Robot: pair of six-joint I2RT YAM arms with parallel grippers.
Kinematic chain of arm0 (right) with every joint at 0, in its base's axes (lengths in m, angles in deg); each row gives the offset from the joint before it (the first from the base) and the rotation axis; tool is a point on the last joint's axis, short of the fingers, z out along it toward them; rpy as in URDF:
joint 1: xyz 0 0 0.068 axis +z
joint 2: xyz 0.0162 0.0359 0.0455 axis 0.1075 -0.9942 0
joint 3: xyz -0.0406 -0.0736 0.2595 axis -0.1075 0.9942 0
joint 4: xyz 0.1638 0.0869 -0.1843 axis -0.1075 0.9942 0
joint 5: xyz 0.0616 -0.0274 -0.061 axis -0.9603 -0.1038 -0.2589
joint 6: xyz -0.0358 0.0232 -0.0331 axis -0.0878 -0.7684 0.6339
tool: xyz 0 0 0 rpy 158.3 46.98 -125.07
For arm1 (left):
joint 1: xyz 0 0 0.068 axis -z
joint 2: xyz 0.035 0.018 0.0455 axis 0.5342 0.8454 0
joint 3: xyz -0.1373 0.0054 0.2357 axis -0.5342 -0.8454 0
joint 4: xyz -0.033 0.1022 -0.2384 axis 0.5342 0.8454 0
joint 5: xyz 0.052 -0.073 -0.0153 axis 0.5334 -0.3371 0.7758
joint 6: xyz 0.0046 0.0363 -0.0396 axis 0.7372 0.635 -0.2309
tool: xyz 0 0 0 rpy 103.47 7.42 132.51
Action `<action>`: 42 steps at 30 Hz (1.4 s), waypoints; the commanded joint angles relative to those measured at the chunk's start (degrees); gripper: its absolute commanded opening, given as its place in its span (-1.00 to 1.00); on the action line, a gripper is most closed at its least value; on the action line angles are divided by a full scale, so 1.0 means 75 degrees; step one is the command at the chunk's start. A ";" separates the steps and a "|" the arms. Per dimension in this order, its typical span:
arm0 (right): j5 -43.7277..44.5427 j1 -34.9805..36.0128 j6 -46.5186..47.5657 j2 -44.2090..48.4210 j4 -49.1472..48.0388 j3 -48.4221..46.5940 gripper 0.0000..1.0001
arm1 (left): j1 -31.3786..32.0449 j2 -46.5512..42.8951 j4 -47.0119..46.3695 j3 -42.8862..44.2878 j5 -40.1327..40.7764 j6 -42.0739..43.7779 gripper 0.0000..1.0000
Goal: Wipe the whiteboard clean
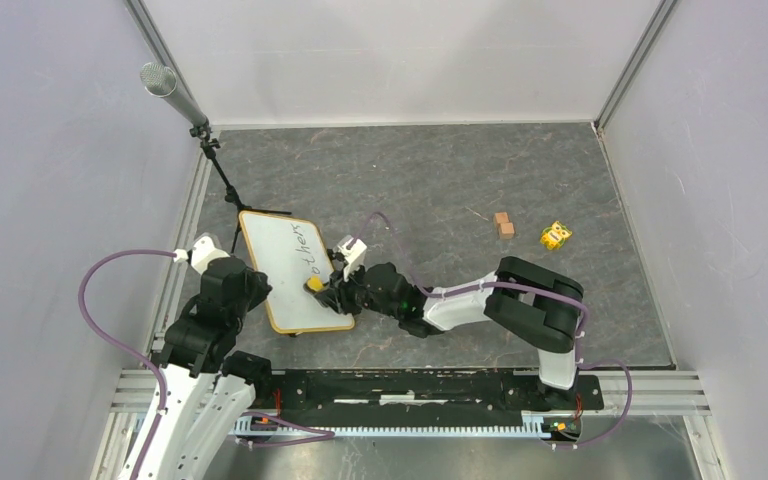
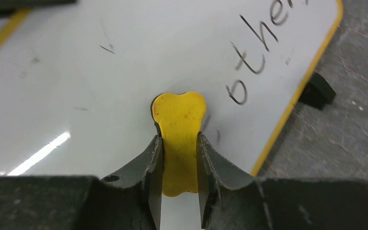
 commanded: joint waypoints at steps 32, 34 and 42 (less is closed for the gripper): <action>-0.1522 -0.0018 -0.0718 -0.1033 0.0118 -0.1511 -0.70 | 0.0092 0.0109 -0.0188 -0.0028 -0.0816 -0.0241 -0.95; -0.1518 -0.0259 -0.0911 -0.1162 -0.0142 -0.1144 -0.70 | 0.0092 0.0083 -0.0192 -0.0039 -0.0806 -0.0251 -0.95; -0.1477 -0.1029 -0.1170 -0.1524 -0.0106 -0.0582 -0.70 | 0.0092 0.0152 -0.0187 -0.0051 -0.0804 -0.0254 -0.95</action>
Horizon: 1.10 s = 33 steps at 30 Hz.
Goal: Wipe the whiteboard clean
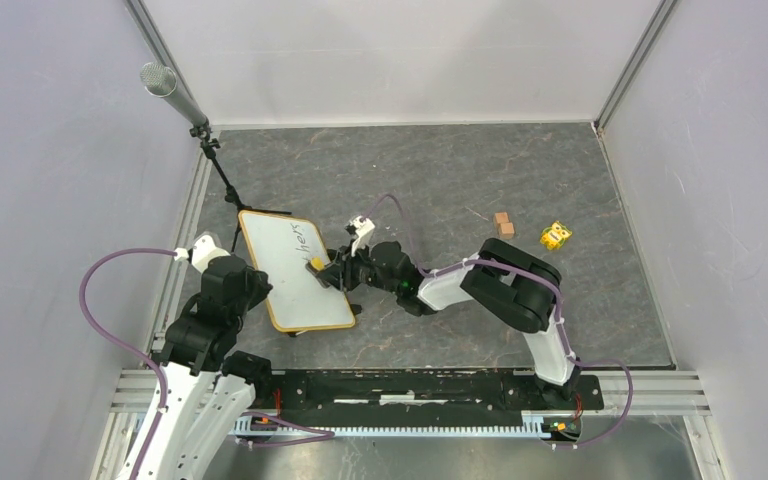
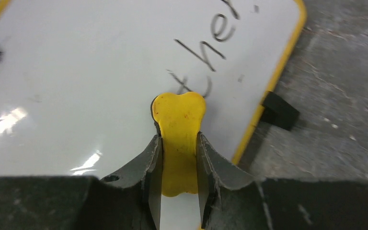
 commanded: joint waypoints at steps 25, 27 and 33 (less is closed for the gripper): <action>-0.0118 -0.0057 0.0254 -0.1355 0.1570 -0.1297 -0.70 | 0.0092 0.0152 0.0018 0.0005 -0.0608 -0.0407 -0.96; -0.0060 -0.0091 0.0263 -0.1319 0.1571 -0.1195 -0.70 | 0.0092 0.0131 0.0018 0.0006 -0.0602 -0.0394 -0.95; 0.0261 -0.0151 0.0459 -0.1064 0.1826 -0.1044 -0.70 | 0.0091 0.0012 0.0041 0.0014 -0.0610 -0.0393 -0.95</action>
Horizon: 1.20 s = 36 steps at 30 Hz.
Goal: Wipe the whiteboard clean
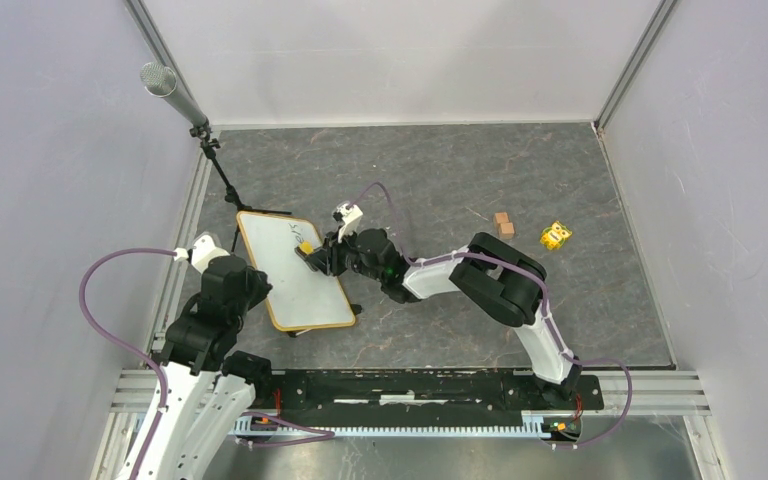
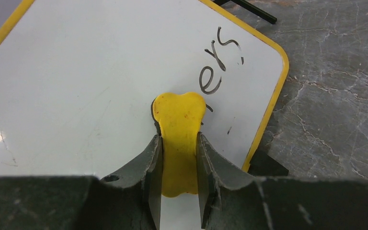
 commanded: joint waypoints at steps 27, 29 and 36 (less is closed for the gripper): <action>-0.1008 0.0063 0.0706 -0.0038 0.1456 -0.0037 -0.68 | 0.0053 0.0717 0.0155 0.0854 -0.0200 -0.0185 0.71; -0.1062 0.0064 0.0732 -0.0025 0.1445 -0.0029 -0.68 | -0.0008 0.1105 0.0139 0.1077 -0.0263 0.0000 0.93; -0.1148 0.0069 0.0747 0.0019 0.1437 -0.0064 -0.68 | -0.1604 0.2390 -0.0307 0.1247 -0.2461 0.0775 0.99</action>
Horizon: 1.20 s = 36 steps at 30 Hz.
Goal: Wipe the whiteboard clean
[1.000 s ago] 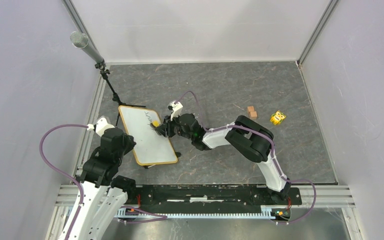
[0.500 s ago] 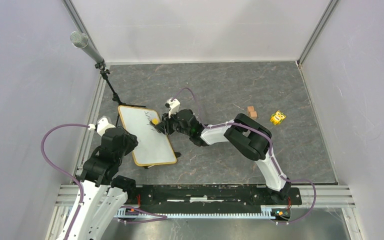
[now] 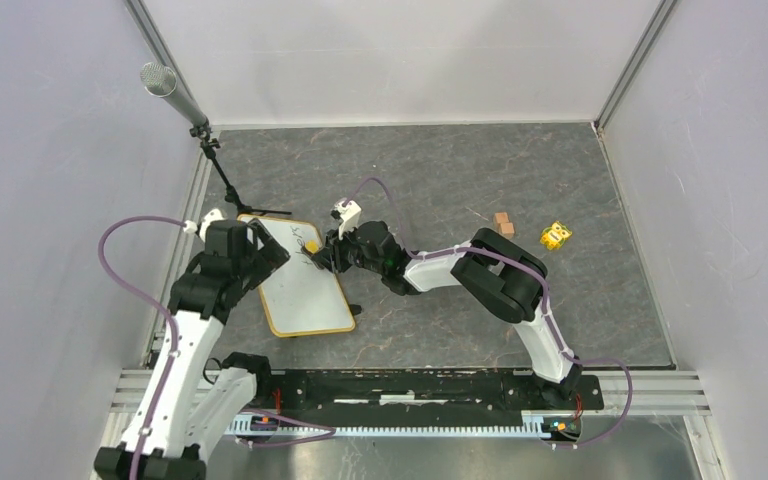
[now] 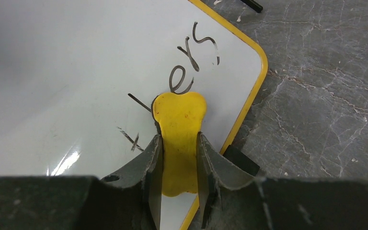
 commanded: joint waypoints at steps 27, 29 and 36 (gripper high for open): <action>-0.1854 -0.0084 -0.0553 0.0473 0.0178 0.0264 0.28 | -0.1391 0.0039 -0.0834 -0.0521 -0.1805 0.0788 0.77; -0.1904 -0.0150 -0.0633 0.0460 0.0083 0.0311 0.28 | -0.1391 -0.0096 -0.0768 -0.0594 -0.1768 0.0549 0.82; -0.2084 -0.0273 -0.0827 0.0363 -0.0185 0.0366 0.16 | -0.1391 -0.0292 -0.0747 -0.0877 -0.1753 0.0180 0.57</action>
